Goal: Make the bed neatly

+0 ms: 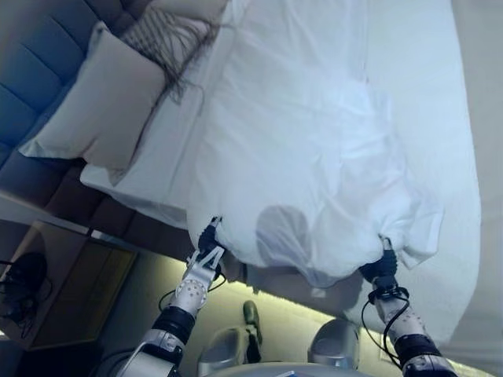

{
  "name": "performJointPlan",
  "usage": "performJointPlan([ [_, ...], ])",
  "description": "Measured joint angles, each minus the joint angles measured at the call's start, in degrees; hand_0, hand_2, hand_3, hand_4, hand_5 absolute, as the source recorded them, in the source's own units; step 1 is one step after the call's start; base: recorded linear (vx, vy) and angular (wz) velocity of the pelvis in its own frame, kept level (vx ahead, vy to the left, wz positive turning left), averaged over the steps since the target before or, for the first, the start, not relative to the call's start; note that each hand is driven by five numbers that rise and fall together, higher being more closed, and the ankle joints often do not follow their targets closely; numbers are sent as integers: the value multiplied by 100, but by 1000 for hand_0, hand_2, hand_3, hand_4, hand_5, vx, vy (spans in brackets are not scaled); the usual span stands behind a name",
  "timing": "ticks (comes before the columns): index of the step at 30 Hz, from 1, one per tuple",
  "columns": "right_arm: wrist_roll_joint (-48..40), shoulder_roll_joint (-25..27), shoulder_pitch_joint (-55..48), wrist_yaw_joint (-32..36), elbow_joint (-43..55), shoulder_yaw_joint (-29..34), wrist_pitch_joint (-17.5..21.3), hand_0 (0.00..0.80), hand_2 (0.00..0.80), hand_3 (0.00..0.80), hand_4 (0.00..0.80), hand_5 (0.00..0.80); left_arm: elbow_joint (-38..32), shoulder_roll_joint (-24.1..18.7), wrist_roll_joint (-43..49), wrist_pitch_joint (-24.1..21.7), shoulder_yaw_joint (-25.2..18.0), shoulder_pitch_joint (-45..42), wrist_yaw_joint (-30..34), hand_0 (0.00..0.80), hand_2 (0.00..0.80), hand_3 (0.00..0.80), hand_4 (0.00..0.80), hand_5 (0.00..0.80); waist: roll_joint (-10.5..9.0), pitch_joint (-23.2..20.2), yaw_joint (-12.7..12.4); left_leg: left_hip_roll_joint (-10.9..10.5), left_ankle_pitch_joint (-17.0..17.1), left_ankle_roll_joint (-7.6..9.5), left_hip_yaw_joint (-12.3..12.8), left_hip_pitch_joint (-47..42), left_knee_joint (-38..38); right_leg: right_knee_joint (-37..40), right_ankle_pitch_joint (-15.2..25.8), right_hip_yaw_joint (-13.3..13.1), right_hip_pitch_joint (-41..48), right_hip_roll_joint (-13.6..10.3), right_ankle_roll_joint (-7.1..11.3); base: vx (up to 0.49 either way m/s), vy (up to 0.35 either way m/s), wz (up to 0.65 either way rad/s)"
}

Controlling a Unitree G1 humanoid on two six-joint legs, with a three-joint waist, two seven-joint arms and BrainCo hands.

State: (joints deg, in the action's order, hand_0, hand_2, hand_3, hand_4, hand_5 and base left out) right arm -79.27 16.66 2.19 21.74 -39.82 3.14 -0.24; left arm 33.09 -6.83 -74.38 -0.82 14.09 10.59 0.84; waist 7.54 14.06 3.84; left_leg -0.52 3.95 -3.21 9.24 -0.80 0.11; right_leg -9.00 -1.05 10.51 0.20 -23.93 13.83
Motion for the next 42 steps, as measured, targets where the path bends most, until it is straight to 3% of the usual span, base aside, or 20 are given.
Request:
performJointPlan([
  [4, -63, -261, -235, -298, 87, -86, -12, 800, 800, 800, 800, 800, -1, -14, 214, 146, -248, -351, 74, 800, 800, 800, 800, 800, -32, -222, -9, -57, -42, 18, 117, -175, -59, -181, 41, 50, -55, -24, 46, 43, 14, -18],
  [6, -209, -374, -342, -336, 109, -169, -77, 800, 800, 800, 800, 800, -2, -124, 339, 178, -471, -509, 74, 800, 800, 800, 800, 800, -110, -282, -10, 87, -81, -22, 235, -300, -92, -291, 34, 184, -117, 78, 15, -10, -180, -43],
  [8, -343, -476, -442, -337, 110, -274, -151, 800, 800, 800, 800, 800, -8, -324, 366, 194, -676, -639, 73, 800, 800, 800, 800, 800, -222, -372, -17, 318, -89, -100, 308, -351, -112, -253, 22, 217, -125, 322, -123, -46, -246, -30],
  [10, -485, -501, -515, -337, 109, -458, -140, 800, 800, 800, 800, 800, -8, -489, 382, 268, -811, -667, 73, 800, 800, 800, 800, 800, -306, -432, -22, 570, -37, -244, 209, -314, -116, -209, -72, 212, -104, 653, -266, -93, -228, 2],
  [12, -686, -438, -503, -335, 87, -645, -85, 800, 800, 800, 800, 800, 4, -488, 380, 275, -828, -663, 83, 800, 800, 800, 800, 800, -294, -489, -49, 817, 53, -393, 73, -237, -121, -144, -85, 277, -116, 937, -406, -96, -160, 10],
  [16, -821, -347, -463, -333, 66, -766, 2, 800, 800, 800, 800, 800, 284, -337, 358, 271, -868, -702, 219, 800, 800, 800, 800, 800, -194, -561, -183, 1040, 36, -435, -157, -248, -3, 29, -70, 150, -91, 1214, -537, -13, -44, -19],
  [21, -795, -375, -458, -332, 66, -764, -17, 800, 800, 800, 800, 800, 310, -313, 359, 278, -1083, -853, 381, 800, 800, 800, 800, 800, -200, -580, -250, 1140, 30, -447, -539, -255, 205, 87, -79, -53, -9, 1241, -612, 66, 204, -16],
  [24, -679, -420, -463, -340, 76, -729, -15, 800, 800, 800, 800, 800, 315, -303, 363, 299, -1085, -850, 503, 800, 800, 800, 800, 800, -213, -577, -332, 1241, -121, -587, -979, -166, 433, 75, -36, -68, 24, 1171, -678, 44, 463, -11],
  [25, -656, -435, -463, -344, 74, -687, -12, 800, 800, 800, 800, 800, 318, -300, 370, 337, -1083, -839, 549, 800, 800, 800, 800, 800, -185, -592, -329, 1377, -201, -664, -1058, -122, 597, 65, -31, -50, 43, 1145, -662, 72, 502, -7],
  [27, -560, -392, -465, -351, 84, -566, 1, 800, 800, 800, 800, 800, 390, -274, 375, 404, -1070, -846, 648, 800, 800, 800, 800, 800, -108, -643, -310, 1659, -183, -641, -1122, -149, 798, -83, -95, -15, 31, 1032, -485, 127, 630, -10],
  [28, -541, -343, -484, -349, 101, -534, 11, 800, 800, 800, 800, 800, 447, -213, 378, 420, -1062, -840, 701, 800, 800, 800, 800, 800, -52, -677, -281, 1713, -320, -802, -1174, -133, 806, -264, -125, -33, -41, 847, -332, 150, 721, 3],
  [29, -514, -241, -500, -368, 95, -509, 22, 800, 800, 800, 800, 800, 457, -129, 377, 468, -1054, -844, 746, 800, 800, 800, 800, 800, 33, -716, -253, 1653, -663, -837, -1182, -161, 694, -369, -164, -84, -107, 648, -226, 156, 746, 11],
  [30, -513, -192, -491, -426, 72, -475, 52, 800, 800, 800, 800, 800, 461, -110, 377, 521, -1061, -848, 769, 800, 800, 800, 800, 800, -23, -722, -240, 1419, -765, -1082, -1129, -162, 650, -402, -123, -142, -141, 418, -131, 147, 682, 16],
  [32, -516, -389, -528, -531, 72, -500, 61, 800, 800, 800, 800, 800, 477, -205, 376, 572, -1061, -881, 774, 800, 800, 800, 800, 800, -287, -742, -187, 884, -840, -831, -1000, -126, 781, -156, -27, -406, -67, -34, -296, 130, 584, 6],
  [34, -530, -632, -511, -619, 73, -511, 67, 800, 800, 800, 800, 800, 477, -328, 379, 650, -1061, -881, 773, 800, 800, 800, 800, 800, -351, -743, -231, 652, -931, -699, -855, -167, 946, -56, 226, -476, 5, -289, -256, 86, 305, -13],
  [39, -652, -864, -408, -717, 74, -500, 236, 800, 800, 800, 800, 800, 492, -387, 463, 774, -1034, -806, 754, 800, 800, 800, 800, 800, -324, -748, -361, 506, -1103, -647, -816, -127, 1145, -64, 486, -402, -131, -432, -80, -50, 239, -17],
  [40, -737, -881, -365, -742, 66, -482, 248, 800, 800, 800, 800, 800, 510, -388, 535, 784, -1033, -806, 746, 800, 800, 800, 800, 800, -382, -716, -391, 444, -1140, -603, -746, -127, 1153, -163, 552, -370, -254, -421, -165, -160, 298, -39],
  [42, -866, -869, -352, -795, 69, -502, 355, 800, 800, 800, 800, 800, 598, -374, 669, 807, -1042, -748, 742, 800, 800, 800, 800, 800, -296, -737, -339, 457, -1172, -507, -781, -43, 1147, -173, 1005, -362, -418, -340, -344, -160, 274, -31],
])
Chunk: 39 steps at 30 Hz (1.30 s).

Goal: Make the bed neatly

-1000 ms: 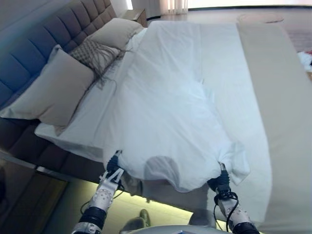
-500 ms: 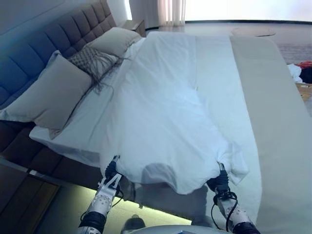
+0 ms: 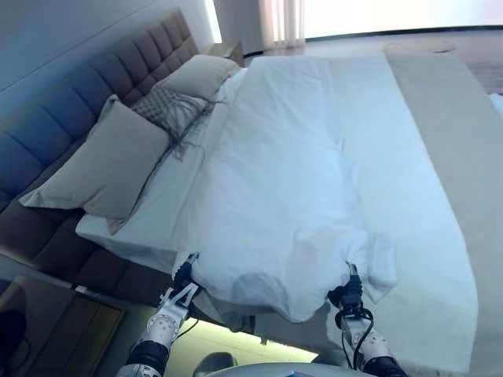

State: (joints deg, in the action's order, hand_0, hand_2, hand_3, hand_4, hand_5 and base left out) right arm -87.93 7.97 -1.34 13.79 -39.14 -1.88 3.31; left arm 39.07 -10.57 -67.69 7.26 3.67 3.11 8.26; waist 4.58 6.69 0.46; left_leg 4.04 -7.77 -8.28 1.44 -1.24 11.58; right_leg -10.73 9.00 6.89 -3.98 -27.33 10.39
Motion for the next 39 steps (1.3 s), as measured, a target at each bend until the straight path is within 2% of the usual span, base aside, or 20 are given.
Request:
performJointPlan([
  [2, -38, 10, -2, -123, -3, -79, 50, 800, 800, 800, 800, 800, 176, -29, 211, 3, -50, 166, -47, 800, 800, 800, 800, 800, 55, -16, -3, 79, 100, 148, 79, -1, -168, -30, 608, 21, -216, 167, -29, -114, 204, -23],
  [3, -38, -33, -20, -179, -15, -137, 70, 800, 800, 800, 800, 800, 259, -98, 265, -15, -55, 252, -63, 800, 800, 800, 800, 800, 73, -7, 19, 246, 202, 197, 97, 1, -284, -796, -40, -42, -456, 349, 145, -84, 81, 5],
  [5, -31, -79, -63, -183, -11, -374, 89, 800, 800, 800, 800, 800, 263, -233, 323, -48, -50, 304, -104, 800, 800, 800, 800, 800, -39, -93, -17, 435, 466, 109, 58, -33, -614, -2244, -1393, 89, -711, 945, -36, -59, -31, 15],
  [6, -29, -90, -12, -170, -5, -393, 94, 800, 800, 800, 800, 800, 260, -304, 322, -68, -47, 310, -106, 800, 800, 800, 800, 800, -108, -155, -46, 441, 582, 16, 25, -18, -730, -2139, -1828, 220, -625, 1170, -230, -59, -123, 4],
  [7, -29, -71, 37, -162, -11, -379, 105, 800, 800, 800, 800, 800, 263, -313, 327, -76, -51, 310, -109, 800, 800, 800, 800, 800, -146, -184, -91, 429, 693, -69, 4, -12, -807, -1630, -2027, 390, -405, 1253, -289, -79, -132, 7],
  [8, -20, -9, 87, -158, -84, -341, 129, 800, 800, 800, 800, 800, 301, -209, 333, -107, -42, 315, -114, 800, 800, 800, 800, 800, 38, -188, -134, 511, 834, -104, -53, 9, -885, -1017, -1947, 479, -107, 1472, -299, -121, -86, 19],
  [9, -17, 55, 92, -166, -190, -309, 157, 800, 800, 800, 800, 800, 305, -75, 330, -121, -30, 310, -106, 800, 800, 800, 800, 800, 152, -199, -126, 570, 952, 6, -87, 38, -892, -620, -1771, 516, 83, 1609, -341, -176, -57, 19],
  [11, 38, 221, 104, -185, -189, -423, 159, 800, 800, 800, 800, 800, 300, 83, 255, -177, -34, 268, -13, 800, 800, 800, 800, 800, 181, -212, -269, 596, 1158, 115, 29, 157, -656, -249, -1586, 524, 206, 1689, -407, -216, -61, -3],
  [16, 69, 315, 118, -237, -50, -472, 190, 800, 800, 800, 800, 800, 297, 165, 40, -200, -57, 253, 260, 800, 800, 800, 800, 800, 165, -212, -405, 715, 1632, -80, -17, 717, -76, 617, -1137, 492, 392, 1946, -577, -116, -79, -4],
  [21, 77, 291, 98, -268, -45, -453, 197, 800, 800, 800, 800, 800, 300, 223, -141, -143, -287, 105, 304, 800, 800, 800, 800, 800, 134, -175, -367, 872, 1878, -308, -151, 612, 89, 620, -1212, 435, 581, 2060, -764, 103, 95, -10],
  [25, 102, 235, 87, -280, -5, -242, 156, 800, 800, 800, 800, 800, 309, 217, -179, -23, -276, 19, 357, 800, 800, 800, 800, 800, 142, -122, -137, 1075, 1764, -411, -143, 400, -115, 434, -1357, 376, 679, 2035, -843, 162, 416, -5],
  [28, 244, 300, 70, -290, 151, -47, 139, 800, 800, 800, 800, 800, 308, 327, -181, 37, -248, -31, 498, 800, 800, 800, 800, 800, 352, -28, 19, 1327, 1809, -358, -6, 148, -591, 8, -1585, 325, 585, 1921, -668, 128, 559, 3],
  [29, 310, 340, 69, -295, 193, 2, 138, 800, 800, 800, 800, 800, 302, 355, -182, 58, -186, -37, 536, 800, 800, 800, 800, 800, 422, 15, 45, 1339, 1855, -316, 21, 58, -760, -181, -1661, 276, 532, 1814, -546, 138, 565, -7],
  [30, 355, 418, 53, -304, 191, 4, 138, 800, 800, 800, 800, 800, 301, 390, -186, 97, -98, -44, 571, 800, 800, 800, 800, 800, 490, 32, 43, 1297, 1784, -423, -24, -66, -924, -359, -1747, 186, 446, 1665, -361, 125, 502, -13],
  [31, 357, 450, 41, -317, 189, 16, 138, 800, 800, 800, 800, 800, 299, 432, -187, 111, -49, -61, 577, 800, 800, 800, 800, 800, 492, 40, 38, 1149, 1547, -669, -44, -211, -991, -429, -1767, 96, 416, 1462, -207, 145, 599, -7],
  [33, 359, 441, 38, -319, 191, 61, 138, 800, 800, 800, 800, 800, 260, 506, -186, 162, -28, -41, 577, 800, 800, 800, 800, 800, 498, 61, 50, 812, 964, -491, -15, -227, -942, -466, -1763, 10, 386, 1099, 109, 114, 514, 7],
  [34, 362, 413, 43, -333, 168, 115, 141, 800, 800, 800, 800, 800, 259, 513, -180, 223, -32, -15, 566, 800, 800, 800, 800, 800, 402, 136, 29, 580, 797, -341, 135, -246, -875, -502, -1732, -18, 423, 851, 241, 114, 417, 14],
  [35, 361, 343, 19, -338, 173, 143, 140, 800, 800, 800, 800, 800, 253, 485, -179, 260, -24, -17, 556, 800, 800, 800, 800, 800, 275, 204, 34, 392, 768, -223, 345, -250, -783, -443, -1697, 16, 528, 600, 269, 116, 325, 16],
  [37, 353, 189, -20, -332, 173, 159, 138, 800, 800, 800, 800, 800, 257, 401, -175, 306, 5, -15, 500, 800, 800, 800, 800, 800, 99, 251, 12, -11, 574, -26, 354, -248, -517, -320, -1579, 96, 705, 228, 379, 125, 303, 9],
  [39, 349, 122, -12, -312, 165, 185, 132, 800, 800, 800, 800, 800, 255, 337, -128, 335, 21, -5, 493, 800, 800, 800, 800, 800, 91, 242, 1, -204, 352, 121, 343, -168, -272, -369, -1420, 182, 706, 4, 329, 103, 248, -5],
])
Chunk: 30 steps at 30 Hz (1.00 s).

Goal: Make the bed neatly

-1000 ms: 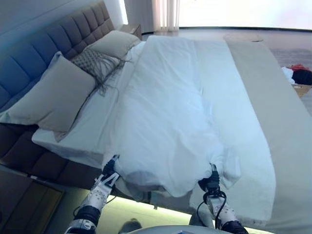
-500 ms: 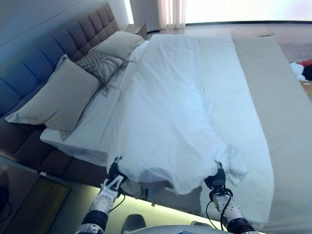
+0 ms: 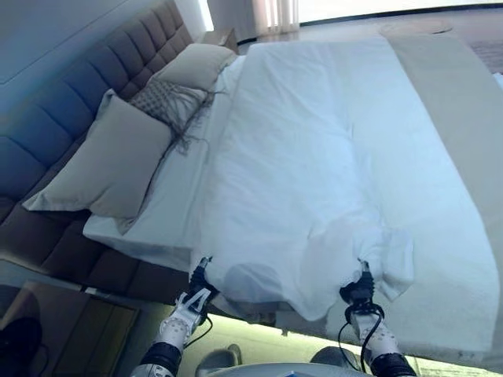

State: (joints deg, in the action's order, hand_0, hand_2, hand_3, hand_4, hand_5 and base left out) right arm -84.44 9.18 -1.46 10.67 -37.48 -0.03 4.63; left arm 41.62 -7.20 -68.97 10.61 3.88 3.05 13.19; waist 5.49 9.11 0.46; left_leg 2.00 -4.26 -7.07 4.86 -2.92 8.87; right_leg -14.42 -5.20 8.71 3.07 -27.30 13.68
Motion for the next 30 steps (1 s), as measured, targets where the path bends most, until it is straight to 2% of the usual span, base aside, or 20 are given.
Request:
performJointPlan([
  [1, -7, -27, 1, 3, -5, -9, -3, 800, 800, 800, 800, 800, 0, -34, 122, 4, 4, -3, -28, 800, 800, 800, 800, 800, -3, 1, 3, -63, -53, 71, 24, 2, 31, -118, 117, 15, -86, -55, -70, 45, 164, -12],
  [2, -13, -27, -15, 6, -6, -22, -6, 800, 800, 800, 800, 800, -2, -59, 219, 10, 10, -4, -68, 800, 800, 800, 800, 800, 87, -58, 10, -60, -58, 109, 47, 46, 28, -240, 246, 0, -199, -63, -214, 25, 132, -16],
  [4, -43, -32, -113, 31, 41, -89, -22, 800, 800, 800, 800, 800, -1, -124, 312, 22, 11, 6, -102, 800, 800, 800, 800, 800, 130, -100, 27, -21, -60, 176, 71, 72, -5, -358, 503, -44, -375, 29, -439, 36, 107, -10],
  [5, -53, -35, -182, 57, 31, -172, -57, 800, 800, 800, 800, 800, 13, -202, 345, 8, 10, 15, -102, 800, 800, 800, 800, 800, 112, -128, 37, 25, -34, 193, 63, 82, -63, -376, 535, -52, -444, 116, -482, 52, 62, -8],
  [6, -53, -30, -226, 67, 12, -307, -123, 800, 800, 800, 800, 800, 14, -308, 423, -51, 9, 15, -101, 800, 800, 800, 800, 800, 75, -167, 26, 125, 10, 165, 44, 112, -124, -424, 285, -44, -553, 347, -366, 72, 8, -4],
  [8, -50, -78, -211, 111, 7, -527, -261, 800, 800, 800, 800, 800, 21, -493, 499, -233, -8, 36, -115, 800, 800, 800, 800, 800, 7, -206, -3, 385, 210, -42, -171, 249, -230, -404, -431, 113, -707, 1155, -431, 46, -68, 14],
  [9, -51, -40, -215, 136, 2, -533, -272, 800, 800, 800, 800, 800, 52, -410, 503, -274, 11, 94, -173, 800, 800, 800, 800, 800, 76, -214, 84, 461, 286, -117, -385, 383, -199, -159, -291, 119, -513, 1415, -510, -11, -101, 52],
  [11, -60, 108, -179, 133, -35, -540, -239, 800, 800, 800, 800, 800, 34, -268, 496, -316, 95, 109, -231, 800, 800, 800, 800, 800, 65, -212, 1, 515, 449, -12, -408, 474, -182, -16, -244, 225, -439, 1519, -567, 6, -72, 48],
  [13, -67, 149, -108, 136, -53, -581, -196, 800, 800, 800, 800, 800, 50, -193, 431, -372, 120, 94, -332, 800, 800, 800, 800, 800, 83, -222, -30, 595, 504, -19, -330, 479, -185, 87, -244, 281, -385, 1612, -617, 38, 11, 17],
  [17, -52, 245, -78, 115, -65, -751, -44, 800, 800, 800, 800, 800, 152, -172, 399, -482, 121, 268, -525, 800, 800, 800, 800, 800, 90, -231, 6, 680, 514, -51, -331, 606, -85, 1, -309, 316, -426, 1603, -660, 133, 168, 9],
  [19, -51, 263, -67, 24, -96, -746, -30, 800, 800, 800, 800, 800, 309, -175, 401, -496, 120, 362, -621, 800, 800, 800, 800, 800, 101, -240, 8, 693, 446, -143, -345, 553, -91, -49, -307, 302, -404, 1583, -656, 237, 325, 1],
  [23, 176, 249, 25, -267, -128, -746, -19, 800, 800, 800, 800, 800, 554, -177, 529, -476, 127, 411, -658, 800, 800, 800, 800, 800, 77, -249, 27, 557, 306, -41, -328, 433, -7, -27, -266, 262, -208, 1332, -606, 265, 455, -5],
  [26, 229, 191, 65, -410, -134, -745, -42, 800, 800, 800, 800, 800, 690, -172, 706, -474, 125, 392, -660, 800, 800, 800, 800, 800, 82, -261, 37, 278, 210, 104, -136, 176, -66, -62, -278, 113, -87, 1043, -434, 209, 372, -16],
  [30, 239, -13, -51, -425, -98, -794, -98, 800, 800, 800, 800, 800, 701, -178, 955, -475, 125, 344, -659, 800, 800, 800, 800, 800, 173, -325, 73, 40, 275, 224, -1, 10, -334, 210, -140, 62, 28, 827, -230, 53, 327, -8],
])
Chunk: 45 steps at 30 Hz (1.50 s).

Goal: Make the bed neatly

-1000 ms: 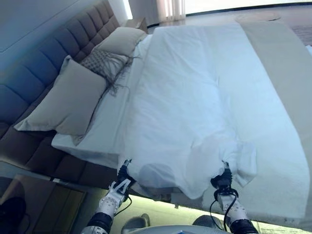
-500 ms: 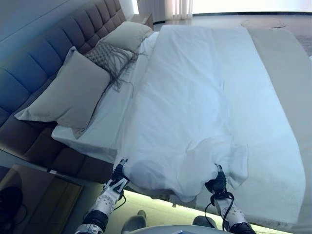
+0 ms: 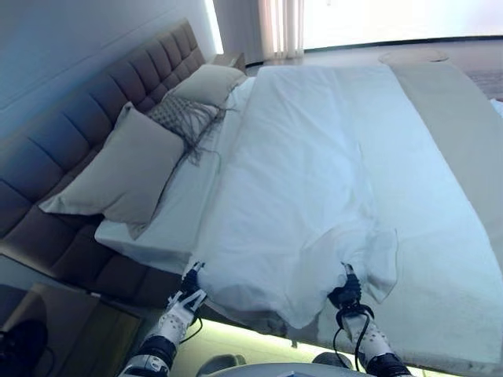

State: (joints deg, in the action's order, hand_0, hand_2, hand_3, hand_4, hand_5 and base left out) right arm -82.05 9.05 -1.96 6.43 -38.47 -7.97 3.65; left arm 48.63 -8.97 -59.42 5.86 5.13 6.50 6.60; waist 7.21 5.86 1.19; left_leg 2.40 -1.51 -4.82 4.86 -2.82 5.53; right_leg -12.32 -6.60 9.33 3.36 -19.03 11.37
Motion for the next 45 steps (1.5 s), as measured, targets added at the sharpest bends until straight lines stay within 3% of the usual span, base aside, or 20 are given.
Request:
performJointPlan([
  [5, 365, 82, -14, 1, 28, -295, -211, 800, 800, 800, 800, 800, 143, -10, -27, -31, 0, 27, 21, 800, 800, 800, 800, 800, 277, -153, 192, -221, 156, 101, 139, 92, -264, 87, 129, -108, -283, -206, 157, -42, 295, -7],
  [10, 844, 368, 126, 1, 148, -655, -348, 800, 800, 800, 800, 800, 272, 71, -368, -248, 128, 85, 164, 800, 800, 800, 800, 800, 565, -186, 281, -274, 251, 135, 143, 477, -304, 41, 161, -168, -750, -258, 200, -151, 203, 2],
  [15, 971, 895, 759, -202, 157, -658, -440, 800, 800, 800, 800, 800, 623, 422, -945, -664, 288, 360, 444, 800, 800, 800, 800, 800, 878, 221, 403, -416, 322, 172, 236, 983, -64, -450, 118, -504, -1502, -411, 230, -163, 216, -8],
  [18, 1007, 1109, 1024, -280, 104, -555, -435, 800, 800, 800, 800, 800, 688, 480, -1278, -991, 339, 481, 621, 800, 800, 800, 800, 800, 913, 628, 560, -457, 328, 185, 341, 1355, 113, -854, 47, -793, -2125, -431, 185, -221, 92, -20],
  [22, 837, 1360, 1201, -180, -548, -3, -366, 800, 800, 800, 800, 800, 704, 506, -1507, -1337, 331, 807, 720, 800, 800, 800, 800, 800, 846, 1164, 626, -436, 397, 180, 479, 1784, 209, -1202, 49, -1050, -2802, -401, 149, -194, 58, -10],
  [24, 712, 1519, 1206, -14, -813, 316, -369, 800, 800, 800, 800, 800, 729, 486, -1618, -1430, 289, 853, 761, 800, 800, 800, 800, 800, 795, 1370, 749, -418, 423, 186, 545, 1910, 210, -1203, 121, -1077, -2978, -388, 144, -186, 55, -16],
  [29, 687, 1621, 1735, 643, -1402, 743, -408, 800, 800, 800, 800, 800, 950, 377, -1623, -1521, 226, 1172, 760, 800, 800, 800, 800, 800, 621, 1791, 746, -299, 505, 177, 677, 2213, 166, -1089, 318, -1162, -3344, -233, 89, -161, -8, -13],
  [35, 485, 1609, 2184, 1220, -1994, 917, -758, 800, 800, 800, 800, 800, 1245, 114, -1563, -1523, 196, 1515, 737, 800, 800, 800, 800, 800, 425, 2017, 717, -222, 580, 166, 687, 2458, 61, -651, 551, -1046, -3388, -140, 92, -126, 22, -1],
  [45, 458, 1585, 2244, 1391, -2272, 1001, -790, 800, 800, 800, 800, 800, 1284, 30, -1000, -1523, 188, 1763, 371, 800, 800, 800, 800, 800, 350, 2108, 585, -215, 584, 172, 614, 2456, -16, -503, 580, -918, -3291, -143, 96, -61, 36, 3],
])
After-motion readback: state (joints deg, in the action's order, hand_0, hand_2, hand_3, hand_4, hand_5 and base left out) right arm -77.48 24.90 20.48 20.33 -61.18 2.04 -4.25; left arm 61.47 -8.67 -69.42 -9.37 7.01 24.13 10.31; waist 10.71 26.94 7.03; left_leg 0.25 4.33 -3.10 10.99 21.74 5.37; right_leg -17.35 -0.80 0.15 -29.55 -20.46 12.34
